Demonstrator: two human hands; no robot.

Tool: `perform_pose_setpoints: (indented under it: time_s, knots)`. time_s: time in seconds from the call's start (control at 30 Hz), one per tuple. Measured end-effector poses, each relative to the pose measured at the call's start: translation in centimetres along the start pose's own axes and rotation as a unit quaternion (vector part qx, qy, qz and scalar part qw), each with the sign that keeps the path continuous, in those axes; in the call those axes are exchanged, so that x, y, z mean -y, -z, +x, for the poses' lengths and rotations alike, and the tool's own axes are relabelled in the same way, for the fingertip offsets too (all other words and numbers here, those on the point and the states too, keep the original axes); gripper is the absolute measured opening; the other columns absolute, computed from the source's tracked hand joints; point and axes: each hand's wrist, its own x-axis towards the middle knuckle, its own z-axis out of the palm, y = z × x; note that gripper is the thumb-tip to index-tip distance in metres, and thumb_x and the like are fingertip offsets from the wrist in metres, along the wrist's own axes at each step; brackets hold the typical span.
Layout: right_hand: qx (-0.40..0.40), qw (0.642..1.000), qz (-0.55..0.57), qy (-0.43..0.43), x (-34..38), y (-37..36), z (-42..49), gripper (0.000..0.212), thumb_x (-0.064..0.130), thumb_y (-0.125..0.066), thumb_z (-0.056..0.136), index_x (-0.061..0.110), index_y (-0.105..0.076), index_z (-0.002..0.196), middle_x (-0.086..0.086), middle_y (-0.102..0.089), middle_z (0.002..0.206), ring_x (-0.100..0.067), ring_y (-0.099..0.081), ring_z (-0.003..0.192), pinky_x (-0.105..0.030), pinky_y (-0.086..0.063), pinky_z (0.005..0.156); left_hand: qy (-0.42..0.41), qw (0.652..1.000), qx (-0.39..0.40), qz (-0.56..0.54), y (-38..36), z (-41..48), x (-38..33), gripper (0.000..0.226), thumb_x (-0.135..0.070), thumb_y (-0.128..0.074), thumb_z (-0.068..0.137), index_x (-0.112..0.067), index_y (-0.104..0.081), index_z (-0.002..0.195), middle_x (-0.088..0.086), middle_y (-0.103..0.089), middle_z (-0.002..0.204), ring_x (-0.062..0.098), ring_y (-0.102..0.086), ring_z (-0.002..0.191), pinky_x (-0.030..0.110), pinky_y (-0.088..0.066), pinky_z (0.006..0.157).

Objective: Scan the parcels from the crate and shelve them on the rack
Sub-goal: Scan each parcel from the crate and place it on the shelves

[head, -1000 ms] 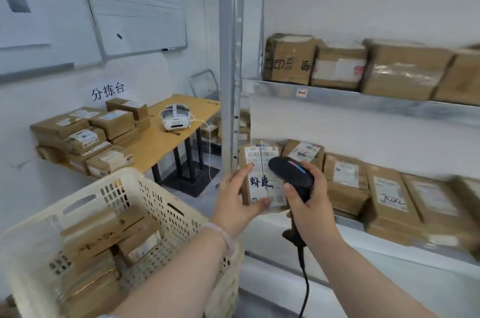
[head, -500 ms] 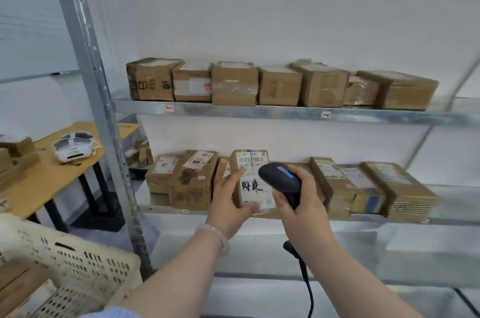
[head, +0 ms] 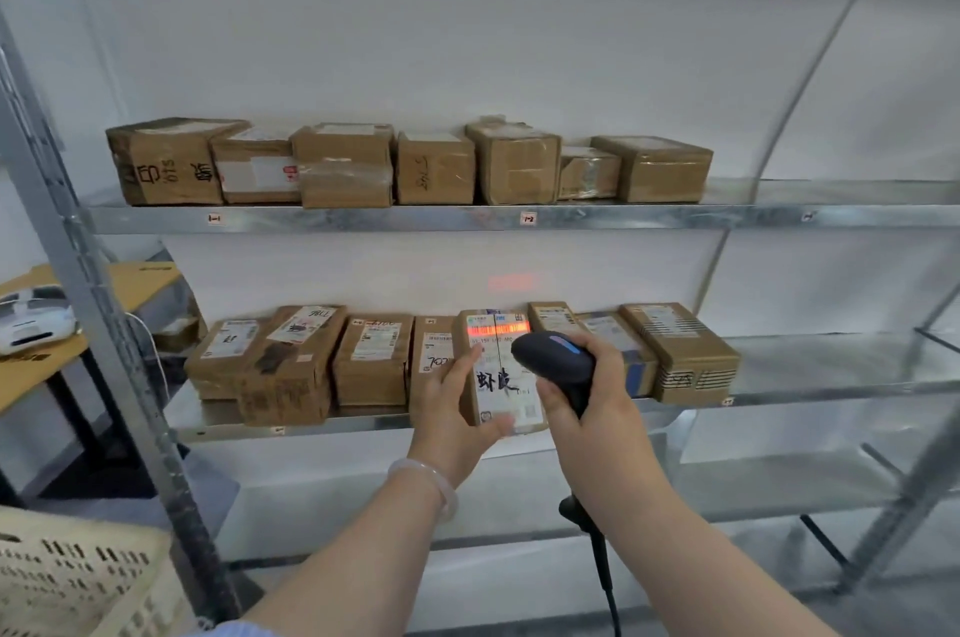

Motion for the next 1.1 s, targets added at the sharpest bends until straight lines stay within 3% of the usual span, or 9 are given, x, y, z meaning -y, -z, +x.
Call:
perform_pose_setpoints:
  time_s: [0.13, 0.3, 0.47, 0.6, 0.77, 0.83, 0.93, 1.0, 1.1]
  knots:
    - [-0.011, 1.000, -0.009, -0.005, -0.6, 1.1, 0.0, 0.042, 0.032, -0.060, 0.096, 0.051, -0.034, 0.123, 0.015, -0.059, 0.113, 0.006, -0.057, 0.091, -0.005, -0.041, 0.060, 0.013, 1.000, 0.020, -0.018, -1.2, -0.2, -0.5, 0.083, -0.013, -0.084, 0.078, -0.053, -0.037, 0.135, -0.004, -0.034, 0.143, 0.012, -0.047, 0.129, 0.021, -0.039, 0.106]
    - [-0.043, 0.999, -0.002, -0.018, -1.3, 2.0, 0.3, 0.045, 0.031, -0.062, 0.094, 0.055, -0.035, 0.121, 0.027, -0.055, 0.107, 0.014, -0.055, 0.089, -0.002, -0.042, 0.061, 0.014, 0.999, 0.041, -0.032, -2.8, 0.4, -1.4, 0.083, -0.016, -0.084, 0.078, -0.059, -0.036, 0.131, -0.009, -0.031, 0.142, 0.005, -0.041, 0.123, 0.016, -0.034, 0.099]
    - [-0.130, 0.990, 0.016, -0.052, -2.6, 4.1, 1.6, 0.046, 0.033, -0.064, 0.093, 0.060, -0.034, 0.115, 0.017, -0.060, 0.105, -0.015, -0.064, 0.077, -0.027, -0.051, 0.061, -0.001, 0.994, 0.065, -0.092, -4.3, 2.4, -4.2, 0.083, -0.012, -0.083, 0.079, -0.055, -0.039, 0.134, -0.003, -0.039, 0.143, 0.018, -0.048, 0.131, 0.041, -0.045, 0.110]
    - [-0.192, 0.979, 0.017, -0.065, -3.6, 6.5, 2.8, 0.046, 0.030, -0.065, 0.092, 0.053, -0.038, 0.121, 0.012, -0.062, 0.107, -0.023, -0.065, 0.077, -0.036, -0.056, 0.066, -0.016, 0.987, 0.104, -0.119, -6.2, 4.6, -7.5, 0.083, -0.013, -0.082, 0.080, -0.048, -0.038, 0.141, 0.003, -0.047, 0.144, 0.020, -0.052, 0.128, 0.044, -0.048, 0.107]
    - [-0.257, 0.963, 0.056, -0.051, -4.0, 9.2, 4.1, 0.044, 0.029, -0.066, 0.092, 0.056, -0.042, 0.118, 0.009, -0.066, 0.102, -0.021, -0.067, 0.066, -0.021, -0.050, 0.051, -0.046, 0.973, 0.166, -0.152, -9.4, 6.5, -12.0, 0.082, -0.015, -0.079, 0.085, -0.041, -0.034, 0.148, -0.004, -0.052, 0.140, 0.010, -0.056, 0.116, 0.023, -0.050, 0.095]
    - [-0.277, 0.957, 0.068, -0.046, -4.0, 10.7, 4.7, 0.047, 0.029, -0.066, 0.092, 0.065, -0.041, 0.110, 0.009, -0.067, 0.100, -0.020, -0.066, 0.065, -0.025, -0.052, 0.056, -0.062, 0.970, 0.178, -0.152, -10.9, 7.3, -13.8, 0.082, -0.016, -0.078, 0.085, -0.039, -0.033, 0.150, -0.005, -0.054, 0.139, 0.008, -0.056, 0.114, 0.015, -0.048, 0.088]
    - [-0.305, 0.949, 0.071, -0.032, -3.9, 13.3, 6.1, 0.047, 0.027, -0.066, 0.093, 0.065, -0.041, 0.107, 0.009, -0.066, 0.099, -0.014, -0.064, 0.057, -0.026, -0.052, 0.054, -0.076, 0.968, 0.187, -0.148, -13.1, 8.4, -16.5, 0.085, -0.021, -0.078, 0.086, -0.038, -0.028, 0.153, -0.010, -0.053, 0.136, 0.006, -0.055, 0.113, 0.018, -0.048, 0.091]
    - [-0.320, 0.945, 0.061, -0.020, -4.1, 15.3, 7.4, 0.047, 0.029, -0.065, 0.092, 0.065, -0.041, 0.110, 0.008, -0.066, 0.103, -0.012, -0.068, 0.066, -0.024, -0.055, 0.059, -0.089, 0.969, 0.183, -0.138, -14.6, 9.4, -18.5, 0.086, -0.027, -0.078, 0.086, -0.037, -0.026, 0.154, -0.011, -0.053, 0.136, 0.000, -0.053, 0.108, 0.017, -0.045, 0.093]
    - [-0.334, 0.940, 0.073, -0.005, -4.8, 18.2, 9.9, 0.045, 0.031, -0.064, 0.093, 0.057, -0.040, 0.121, -0.003, -0.065, 0.115, -0.030, -0.068, 0.094, -0.044, -0.056, 0.085, -0.082, 0.974, 0.170, -0.123, -17.4, 11.2, -21.4, 0.086, -0.039, -0.076, 0.085, -0.041, -0.025, 0.154, -0.001, -0.037, 0.147, 0.010, -0.046, 0.121, 0.034, -0.041, 0.110]
